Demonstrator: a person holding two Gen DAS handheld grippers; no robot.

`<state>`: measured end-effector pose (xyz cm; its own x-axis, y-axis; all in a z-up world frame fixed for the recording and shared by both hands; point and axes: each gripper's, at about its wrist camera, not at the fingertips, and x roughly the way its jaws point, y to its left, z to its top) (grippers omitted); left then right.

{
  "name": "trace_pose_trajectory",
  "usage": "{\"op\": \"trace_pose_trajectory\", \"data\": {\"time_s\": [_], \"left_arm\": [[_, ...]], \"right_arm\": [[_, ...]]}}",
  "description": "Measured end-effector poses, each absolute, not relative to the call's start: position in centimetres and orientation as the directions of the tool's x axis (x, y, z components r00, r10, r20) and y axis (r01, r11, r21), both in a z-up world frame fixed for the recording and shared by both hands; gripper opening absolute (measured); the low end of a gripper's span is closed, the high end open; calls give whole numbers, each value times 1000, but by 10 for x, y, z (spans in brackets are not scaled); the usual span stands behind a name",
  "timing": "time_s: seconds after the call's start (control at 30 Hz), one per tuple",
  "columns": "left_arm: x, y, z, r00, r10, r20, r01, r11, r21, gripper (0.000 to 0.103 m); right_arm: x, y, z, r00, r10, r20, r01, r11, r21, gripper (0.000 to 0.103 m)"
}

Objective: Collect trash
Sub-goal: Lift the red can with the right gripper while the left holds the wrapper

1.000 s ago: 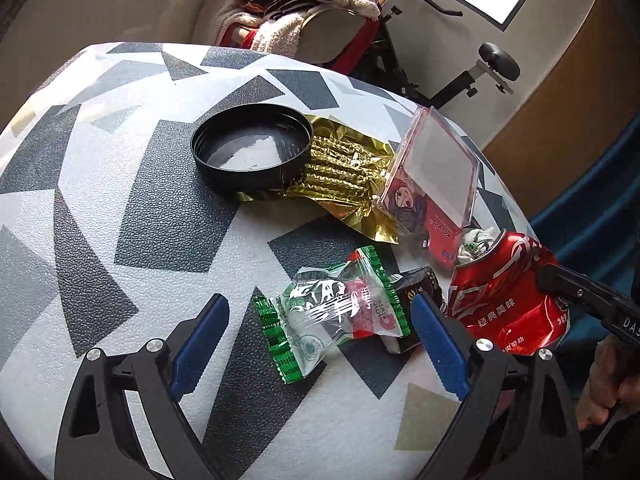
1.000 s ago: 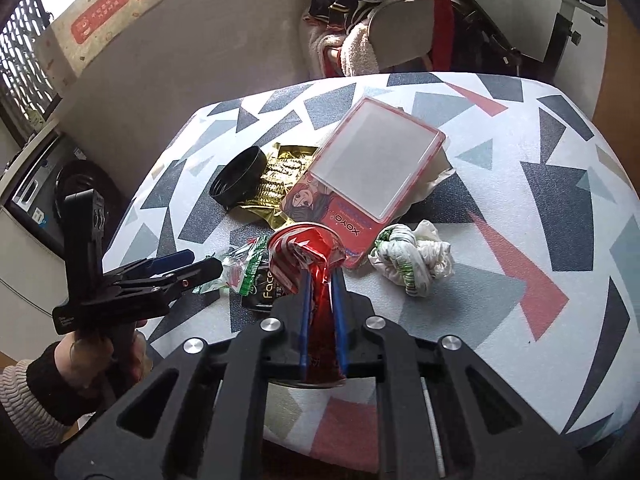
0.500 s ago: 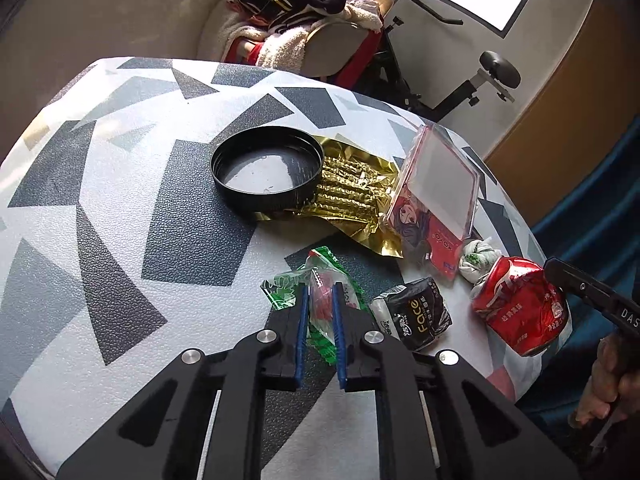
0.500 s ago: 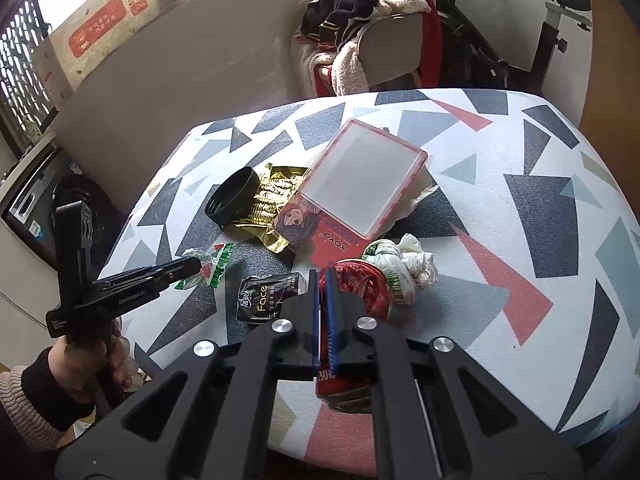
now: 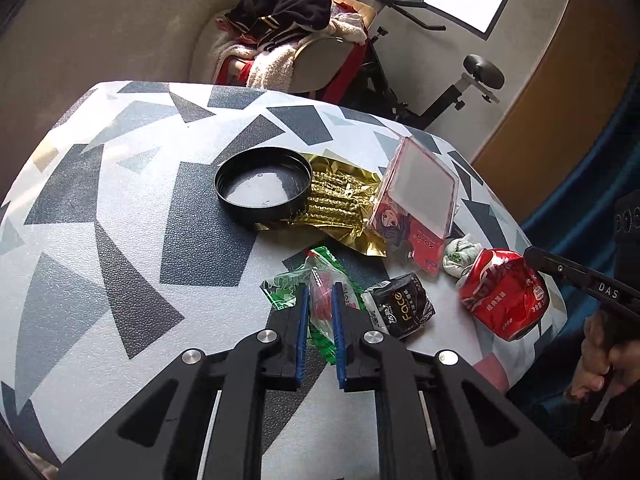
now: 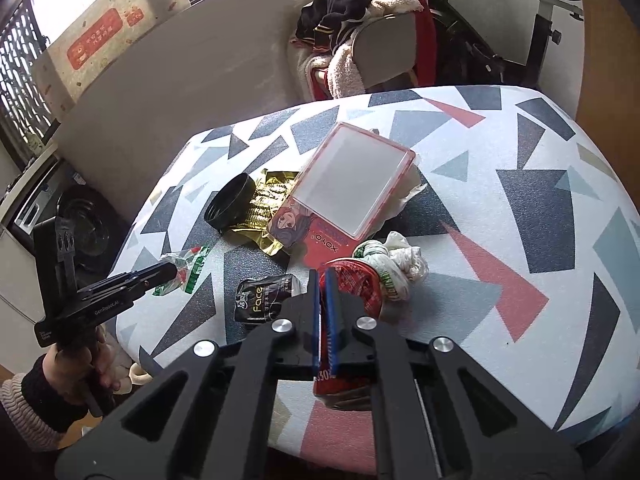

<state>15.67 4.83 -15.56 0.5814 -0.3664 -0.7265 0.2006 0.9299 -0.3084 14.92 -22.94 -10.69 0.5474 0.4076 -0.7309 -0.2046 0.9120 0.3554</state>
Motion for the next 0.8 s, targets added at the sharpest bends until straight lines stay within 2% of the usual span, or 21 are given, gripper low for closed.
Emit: {"op": "trace_pose_trajectory", "data": {"time_s": [0.3, 0.6, 0.8], "left_arm": [[151, 47, -155, 587, -374, -718, 208, 927, -312, 11], [143, 44, -149, 594, -385, -706, 224, 922, -315, 11], [138, 41, -147, 595, -388, -704, 232, 921, -312, 11]], "right_arm": [[135, -232, -106, 540, 395, -743, -218, 919, 330, 8], [128, -237, -134, 508, 355, -785, -169, 935, 313, 15], [133, -242, -145, 471, 335, -816, -148, 942, 302, 14]]}}
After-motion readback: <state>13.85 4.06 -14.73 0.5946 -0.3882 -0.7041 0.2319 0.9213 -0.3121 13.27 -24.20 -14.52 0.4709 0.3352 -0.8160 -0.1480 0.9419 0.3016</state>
